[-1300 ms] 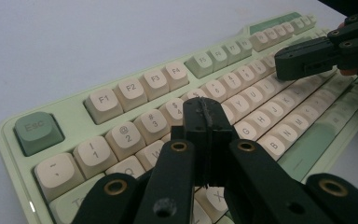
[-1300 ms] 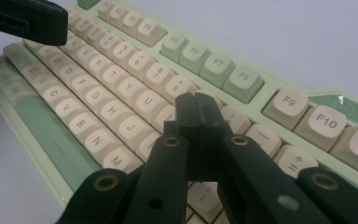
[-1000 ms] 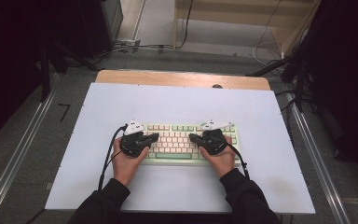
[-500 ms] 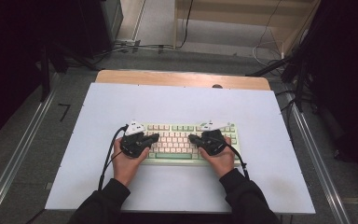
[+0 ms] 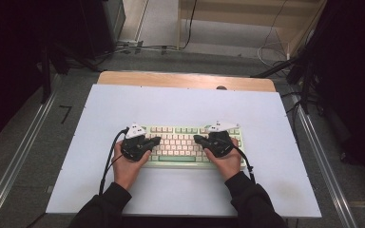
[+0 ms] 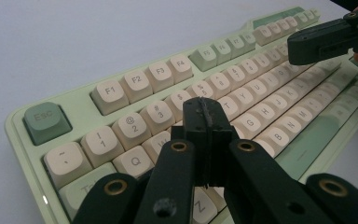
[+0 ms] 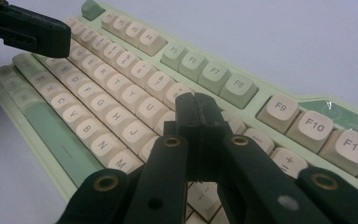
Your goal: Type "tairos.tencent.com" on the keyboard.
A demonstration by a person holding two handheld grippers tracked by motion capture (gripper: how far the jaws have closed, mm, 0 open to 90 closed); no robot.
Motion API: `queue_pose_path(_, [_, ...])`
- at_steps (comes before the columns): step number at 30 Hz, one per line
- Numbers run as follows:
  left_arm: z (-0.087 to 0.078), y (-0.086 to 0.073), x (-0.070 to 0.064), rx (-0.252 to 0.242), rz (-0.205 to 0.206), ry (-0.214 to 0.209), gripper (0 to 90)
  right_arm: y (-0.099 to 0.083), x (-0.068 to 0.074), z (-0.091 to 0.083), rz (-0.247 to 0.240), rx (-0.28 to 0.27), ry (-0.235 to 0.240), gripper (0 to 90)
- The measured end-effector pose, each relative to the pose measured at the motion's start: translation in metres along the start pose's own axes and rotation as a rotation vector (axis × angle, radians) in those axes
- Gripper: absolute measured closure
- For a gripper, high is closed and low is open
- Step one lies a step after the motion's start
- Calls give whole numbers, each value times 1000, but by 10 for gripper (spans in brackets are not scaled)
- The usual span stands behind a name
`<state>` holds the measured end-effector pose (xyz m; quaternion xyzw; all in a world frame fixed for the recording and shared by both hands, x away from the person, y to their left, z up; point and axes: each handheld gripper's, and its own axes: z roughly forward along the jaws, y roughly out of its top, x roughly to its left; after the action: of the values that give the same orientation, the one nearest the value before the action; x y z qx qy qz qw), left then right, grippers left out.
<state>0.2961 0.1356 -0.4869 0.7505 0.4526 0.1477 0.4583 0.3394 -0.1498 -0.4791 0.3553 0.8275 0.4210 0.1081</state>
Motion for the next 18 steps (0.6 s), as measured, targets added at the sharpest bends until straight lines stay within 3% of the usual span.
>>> queue_pose_path(18, [-3,-4,2,14,0,5,900,-1,-4,-3,6,-6,-2,884])
